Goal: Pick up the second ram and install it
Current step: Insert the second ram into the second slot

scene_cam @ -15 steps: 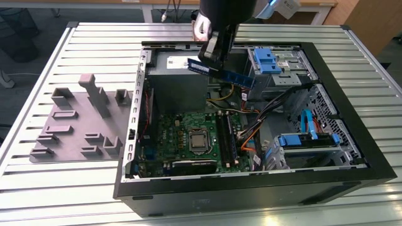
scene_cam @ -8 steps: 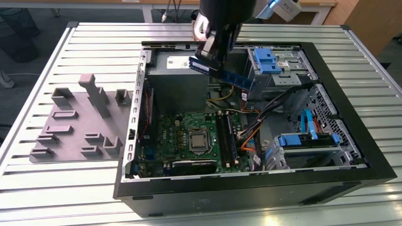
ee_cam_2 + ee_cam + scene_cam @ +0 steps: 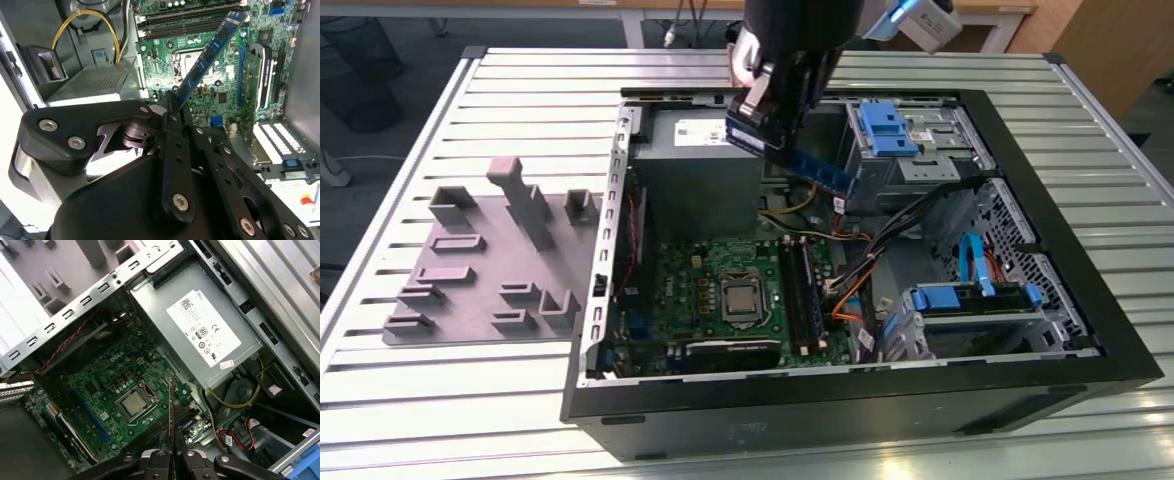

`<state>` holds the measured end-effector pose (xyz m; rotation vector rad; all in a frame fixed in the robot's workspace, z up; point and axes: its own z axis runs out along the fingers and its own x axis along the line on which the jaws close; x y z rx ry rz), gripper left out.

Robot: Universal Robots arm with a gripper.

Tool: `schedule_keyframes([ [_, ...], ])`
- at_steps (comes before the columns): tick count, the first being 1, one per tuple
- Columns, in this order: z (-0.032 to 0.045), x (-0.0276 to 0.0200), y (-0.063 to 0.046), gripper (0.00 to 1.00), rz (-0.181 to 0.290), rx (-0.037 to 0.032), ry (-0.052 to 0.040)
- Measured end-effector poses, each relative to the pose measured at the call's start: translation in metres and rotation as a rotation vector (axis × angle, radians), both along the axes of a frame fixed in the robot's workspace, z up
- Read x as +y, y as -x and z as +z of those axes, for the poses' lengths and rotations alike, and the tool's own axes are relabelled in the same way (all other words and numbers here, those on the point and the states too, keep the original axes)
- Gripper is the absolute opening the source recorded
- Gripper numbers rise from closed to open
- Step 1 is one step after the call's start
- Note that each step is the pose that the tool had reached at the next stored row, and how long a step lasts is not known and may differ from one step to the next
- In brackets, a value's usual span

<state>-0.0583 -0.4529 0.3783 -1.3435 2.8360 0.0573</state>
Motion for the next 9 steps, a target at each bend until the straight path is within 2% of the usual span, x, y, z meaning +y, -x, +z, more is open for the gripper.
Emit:
schedule_keyframes([
  [9, -0.0012, 0.0013, 0.0000, 0.14, -0.111, 0.0000, 0.0006],
])
